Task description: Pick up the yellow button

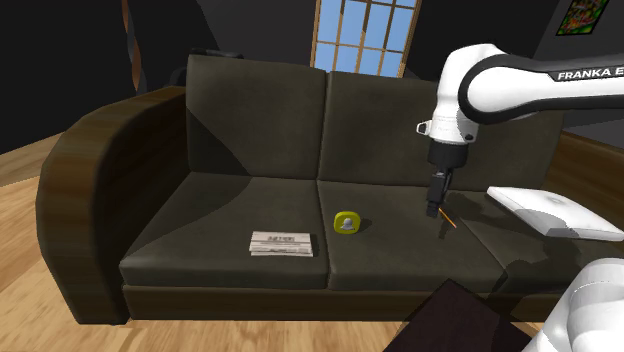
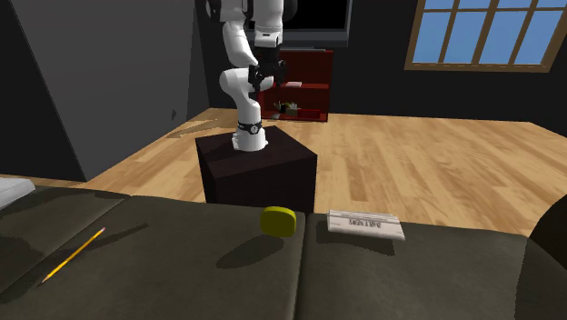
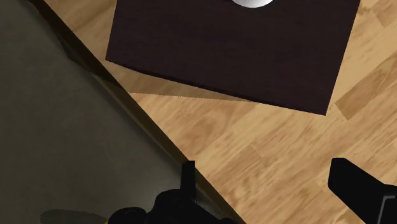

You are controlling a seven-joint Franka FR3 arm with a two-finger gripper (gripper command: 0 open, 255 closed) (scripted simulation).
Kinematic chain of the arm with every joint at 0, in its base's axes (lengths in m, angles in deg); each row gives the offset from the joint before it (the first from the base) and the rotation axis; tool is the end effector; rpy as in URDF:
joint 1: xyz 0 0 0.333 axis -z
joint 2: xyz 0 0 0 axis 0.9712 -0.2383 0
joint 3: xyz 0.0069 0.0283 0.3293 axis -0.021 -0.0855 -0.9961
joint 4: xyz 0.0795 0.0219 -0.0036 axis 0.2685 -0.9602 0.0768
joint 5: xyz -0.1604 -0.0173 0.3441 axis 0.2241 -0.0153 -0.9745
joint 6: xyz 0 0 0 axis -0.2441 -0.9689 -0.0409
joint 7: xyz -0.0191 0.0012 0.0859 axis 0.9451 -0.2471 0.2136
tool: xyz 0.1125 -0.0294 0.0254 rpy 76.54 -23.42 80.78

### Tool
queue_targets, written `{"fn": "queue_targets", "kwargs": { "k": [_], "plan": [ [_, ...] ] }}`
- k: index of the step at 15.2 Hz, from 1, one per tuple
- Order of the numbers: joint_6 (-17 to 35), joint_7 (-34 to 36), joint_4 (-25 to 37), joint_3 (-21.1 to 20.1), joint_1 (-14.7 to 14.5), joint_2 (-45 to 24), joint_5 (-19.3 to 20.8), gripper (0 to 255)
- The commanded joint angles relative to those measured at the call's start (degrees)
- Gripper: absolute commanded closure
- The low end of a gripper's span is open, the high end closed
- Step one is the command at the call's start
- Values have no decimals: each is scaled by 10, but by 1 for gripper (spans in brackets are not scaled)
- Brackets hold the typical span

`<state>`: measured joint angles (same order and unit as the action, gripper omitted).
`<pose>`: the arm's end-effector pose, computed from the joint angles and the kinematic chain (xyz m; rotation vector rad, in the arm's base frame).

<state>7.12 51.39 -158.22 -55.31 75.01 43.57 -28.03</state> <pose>0.3075 -0.0302 0.4951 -3.0671 -0.3959 0.2197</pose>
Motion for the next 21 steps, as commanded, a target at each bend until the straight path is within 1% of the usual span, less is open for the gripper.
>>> {"fn": "queue_targets", "kwargs": {
  "k": [1,6,11,15,18,21],
  "plan": [
    [46,-40,-12,22,1,-24,12,0],
    [146,-134,-6,71,-5,-111,26,0],
    [237,-234,25,115,-17,-217,11,0],
    [297,-324,67,142,-28,-310,-26,0],
    [330,-396,108,152,-32,-382,-68,0],
    [353,-468,157,151,-28,-455,-115,0]
  ]
}}
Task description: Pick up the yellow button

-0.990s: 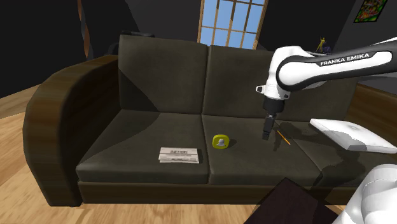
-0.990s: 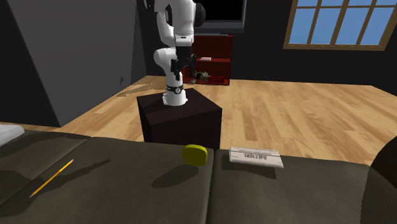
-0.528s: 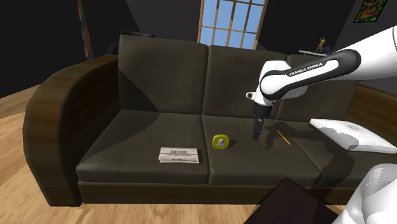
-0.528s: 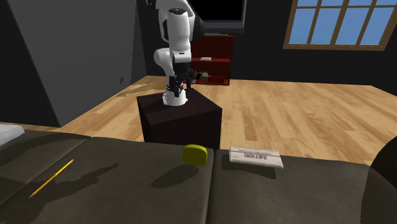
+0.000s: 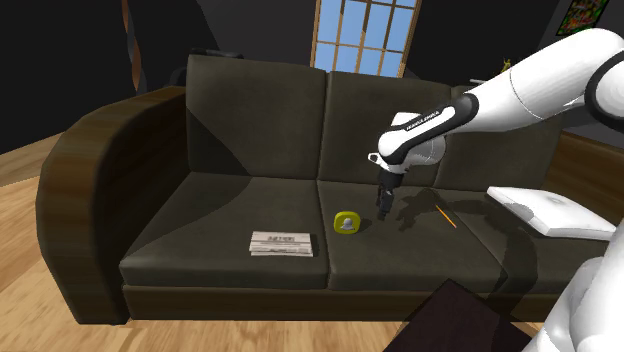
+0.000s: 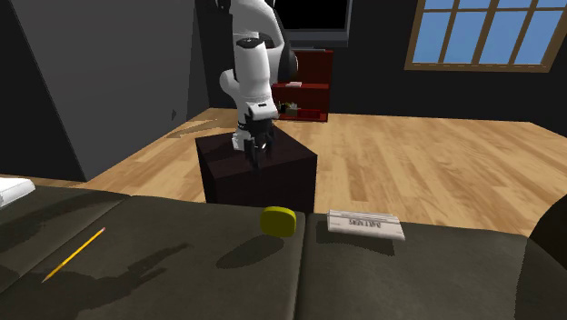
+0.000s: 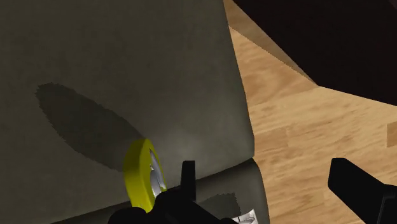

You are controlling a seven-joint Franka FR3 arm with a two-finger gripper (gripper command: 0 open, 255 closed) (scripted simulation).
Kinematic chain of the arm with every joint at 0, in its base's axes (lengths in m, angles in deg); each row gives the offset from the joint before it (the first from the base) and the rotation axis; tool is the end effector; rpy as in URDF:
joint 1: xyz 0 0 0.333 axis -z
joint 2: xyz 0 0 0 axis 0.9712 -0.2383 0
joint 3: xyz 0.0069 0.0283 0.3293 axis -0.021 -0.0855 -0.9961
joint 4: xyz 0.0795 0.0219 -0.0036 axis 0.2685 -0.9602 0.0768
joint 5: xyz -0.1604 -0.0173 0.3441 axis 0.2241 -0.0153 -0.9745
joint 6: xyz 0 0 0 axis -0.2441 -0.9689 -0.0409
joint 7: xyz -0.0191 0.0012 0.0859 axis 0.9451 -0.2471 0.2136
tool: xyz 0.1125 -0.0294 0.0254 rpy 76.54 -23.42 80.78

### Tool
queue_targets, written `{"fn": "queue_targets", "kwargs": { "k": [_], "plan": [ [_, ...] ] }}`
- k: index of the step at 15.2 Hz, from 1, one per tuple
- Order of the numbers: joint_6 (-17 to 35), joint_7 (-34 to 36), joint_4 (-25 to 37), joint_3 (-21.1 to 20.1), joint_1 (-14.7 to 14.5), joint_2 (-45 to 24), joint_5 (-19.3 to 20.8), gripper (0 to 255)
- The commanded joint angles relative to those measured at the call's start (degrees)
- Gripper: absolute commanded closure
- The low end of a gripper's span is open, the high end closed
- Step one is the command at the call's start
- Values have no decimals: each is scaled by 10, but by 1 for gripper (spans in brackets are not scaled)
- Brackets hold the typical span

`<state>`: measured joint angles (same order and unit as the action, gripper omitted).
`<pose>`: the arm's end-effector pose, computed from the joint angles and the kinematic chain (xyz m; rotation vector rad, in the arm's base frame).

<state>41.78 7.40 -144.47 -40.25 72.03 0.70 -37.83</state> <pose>0.4942 -0.1392 0.3366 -2.8794 -1.0422 -0.0140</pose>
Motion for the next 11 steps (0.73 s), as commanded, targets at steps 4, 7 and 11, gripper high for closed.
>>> {"fn": "queue_targets", "kwargs": {
  "k": [4,7,11],
  "plan": [
    [22,-114,96,-18,21,-119,-75,0],
    [25,-167,161,-38,41,-186,-108,0],
    [20,-217,248,-65,65,-264,-133,0]
  ]
}}
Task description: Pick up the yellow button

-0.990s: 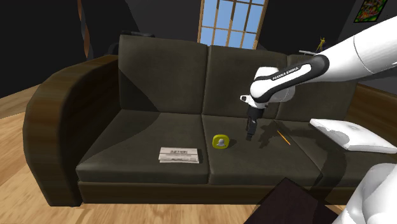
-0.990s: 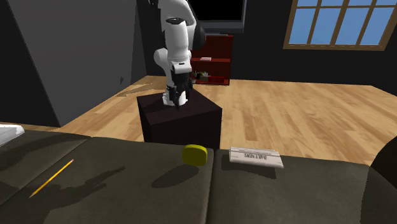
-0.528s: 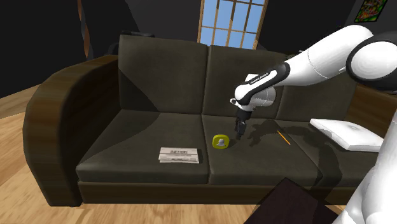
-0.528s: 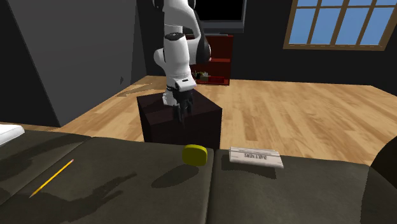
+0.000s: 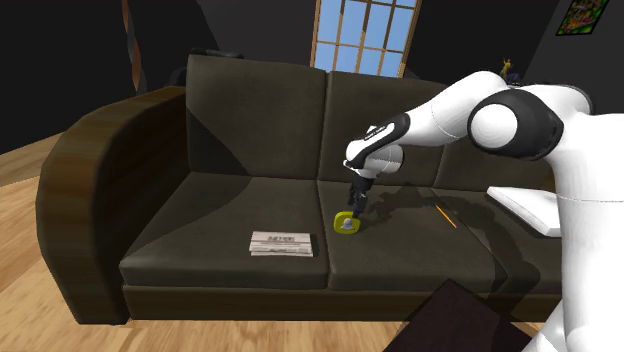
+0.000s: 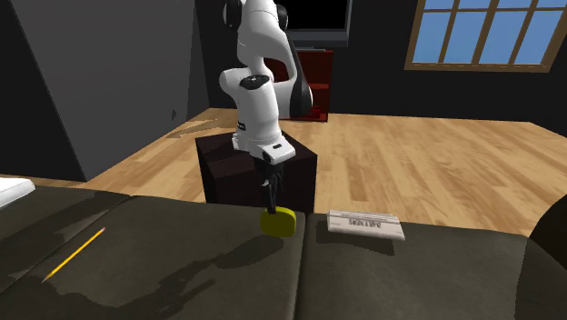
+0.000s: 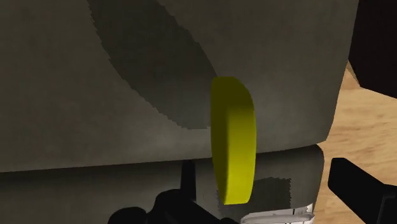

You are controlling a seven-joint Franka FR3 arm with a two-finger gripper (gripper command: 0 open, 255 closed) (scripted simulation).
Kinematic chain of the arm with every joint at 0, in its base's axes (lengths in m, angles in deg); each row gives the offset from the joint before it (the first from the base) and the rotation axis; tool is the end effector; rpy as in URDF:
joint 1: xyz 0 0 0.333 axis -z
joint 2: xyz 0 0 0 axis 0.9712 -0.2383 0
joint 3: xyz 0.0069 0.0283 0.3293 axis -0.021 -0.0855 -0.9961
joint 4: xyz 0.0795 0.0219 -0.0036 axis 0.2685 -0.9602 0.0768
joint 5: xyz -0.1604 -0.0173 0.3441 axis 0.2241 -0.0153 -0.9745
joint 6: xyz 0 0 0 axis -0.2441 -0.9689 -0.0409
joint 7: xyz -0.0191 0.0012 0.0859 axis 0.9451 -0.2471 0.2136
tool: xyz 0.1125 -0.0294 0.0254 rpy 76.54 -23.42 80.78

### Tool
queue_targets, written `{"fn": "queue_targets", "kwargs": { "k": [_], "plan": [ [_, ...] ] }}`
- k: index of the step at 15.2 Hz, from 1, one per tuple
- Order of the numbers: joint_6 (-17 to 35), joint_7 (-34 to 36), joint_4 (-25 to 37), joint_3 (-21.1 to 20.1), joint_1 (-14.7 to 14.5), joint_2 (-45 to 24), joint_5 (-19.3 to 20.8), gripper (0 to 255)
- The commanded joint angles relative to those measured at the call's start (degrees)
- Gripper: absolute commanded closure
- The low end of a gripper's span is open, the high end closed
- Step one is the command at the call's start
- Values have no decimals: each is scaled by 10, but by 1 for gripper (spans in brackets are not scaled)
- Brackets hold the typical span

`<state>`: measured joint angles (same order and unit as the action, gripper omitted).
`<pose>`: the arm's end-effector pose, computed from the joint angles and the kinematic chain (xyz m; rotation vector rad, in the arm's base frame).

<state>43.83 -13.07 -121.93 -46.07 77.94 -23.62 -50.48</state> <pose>0.6129 -0.1596 0.2609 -2.7242 -1.3533 -0.1308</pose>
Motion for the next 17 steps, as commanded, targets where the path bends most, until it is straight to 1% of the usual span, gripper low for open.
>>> {"fn": "queue_targets", "kwargs": {
  "k": [1,7,9,10,17],
  "plan": [
    [5,-14,22,-8,7,-26,-9,0],
    [35,-27,24,-18,13,-58,-23,0],
    [38,-28,24,-19,14,-62,-24,0],
    [37,-28,24,-19,14,-61,-24,255],
    [38,-28,24,-19,15,-62,-24,255]
  ]
}}
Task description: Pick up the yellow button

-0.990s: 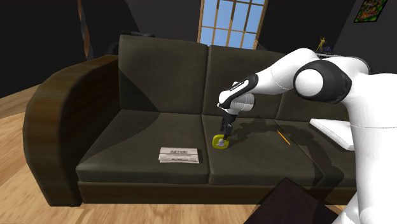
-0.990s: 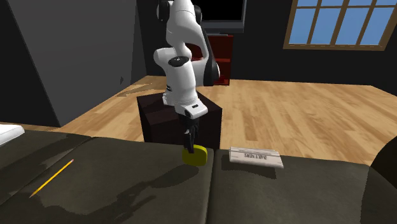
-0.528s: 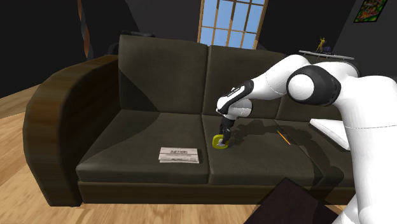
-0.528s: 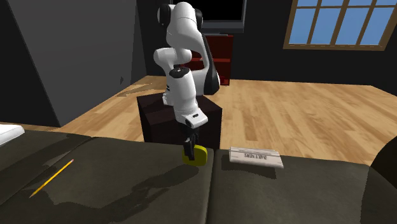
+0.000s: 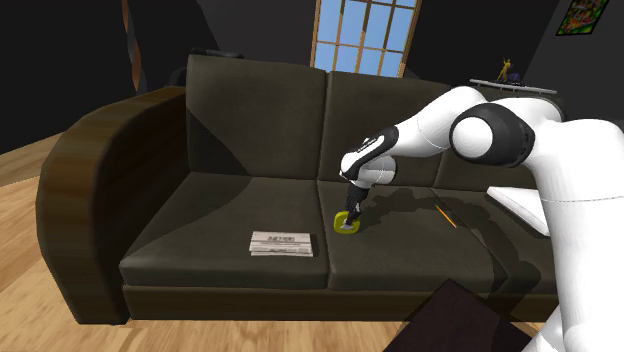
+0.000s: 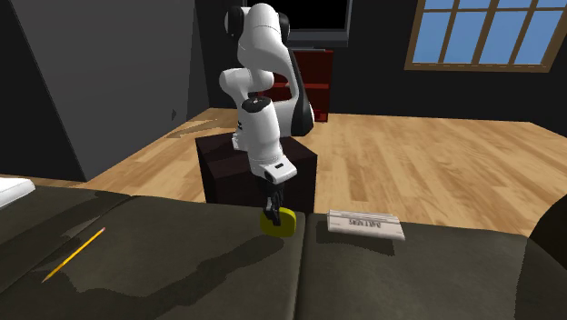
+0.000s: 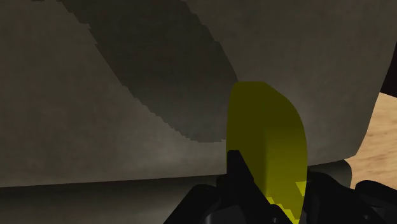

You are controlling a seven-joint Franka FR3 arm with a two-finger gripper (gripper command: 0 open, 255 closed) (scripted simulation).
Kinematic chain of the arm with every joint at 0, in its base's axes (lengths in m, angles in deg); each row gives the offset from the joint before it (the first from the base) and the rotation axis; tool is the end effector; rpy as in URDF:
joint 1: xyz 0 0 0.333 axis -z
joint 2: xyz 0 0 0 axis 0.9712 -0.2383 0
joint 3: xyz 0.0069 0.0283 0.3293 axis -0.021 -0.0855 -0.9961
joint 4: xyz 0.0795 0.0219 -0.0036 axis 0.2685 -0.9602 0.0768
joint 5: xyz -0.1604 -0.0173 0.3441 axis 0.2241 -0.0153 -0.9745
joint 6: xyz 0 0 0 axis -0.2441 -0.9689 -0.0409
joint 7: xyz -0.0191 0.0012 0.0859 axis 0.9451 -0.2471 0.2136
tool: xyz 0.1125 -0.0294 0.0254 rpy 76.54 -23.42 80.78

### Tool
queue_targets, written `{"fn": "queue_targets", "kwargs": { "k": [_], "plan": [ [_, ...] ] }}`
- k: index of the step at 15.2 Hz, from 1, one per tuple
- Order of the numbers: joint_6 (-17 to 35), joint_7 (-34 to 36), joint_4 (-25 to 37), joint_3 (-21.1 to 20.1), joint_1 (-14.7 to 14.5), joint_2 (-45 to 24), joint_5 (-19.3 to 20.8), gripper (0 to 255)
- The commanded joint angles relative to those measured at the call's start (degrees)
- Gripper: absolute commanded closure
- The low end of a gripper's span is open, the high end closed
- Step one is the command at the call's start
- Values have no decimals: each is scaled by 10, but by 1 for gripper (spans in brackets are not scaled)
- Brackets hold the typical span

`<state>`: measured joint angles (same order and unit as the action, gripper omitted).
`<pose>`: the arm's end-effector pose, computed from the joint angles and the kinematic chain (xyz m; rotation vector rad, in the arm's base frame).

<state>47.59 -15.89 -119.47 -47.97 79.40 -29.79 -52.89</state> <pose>0.6246 -0.1610 0.2138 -2.7101 -1.3773 -0.1434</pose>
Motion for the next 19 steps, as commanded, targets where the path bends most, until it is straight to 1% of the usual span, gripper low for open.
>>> {"fn": "queue_targets", "kwargs": {
  "k": [1,17,19],
  "plan": [
    [0,0,0,0,0,0,0,255],
    [-78,31,3,22,-15,78,35,255],
    [-79,31,3,22,-15,78,35,255]
  ]
}}
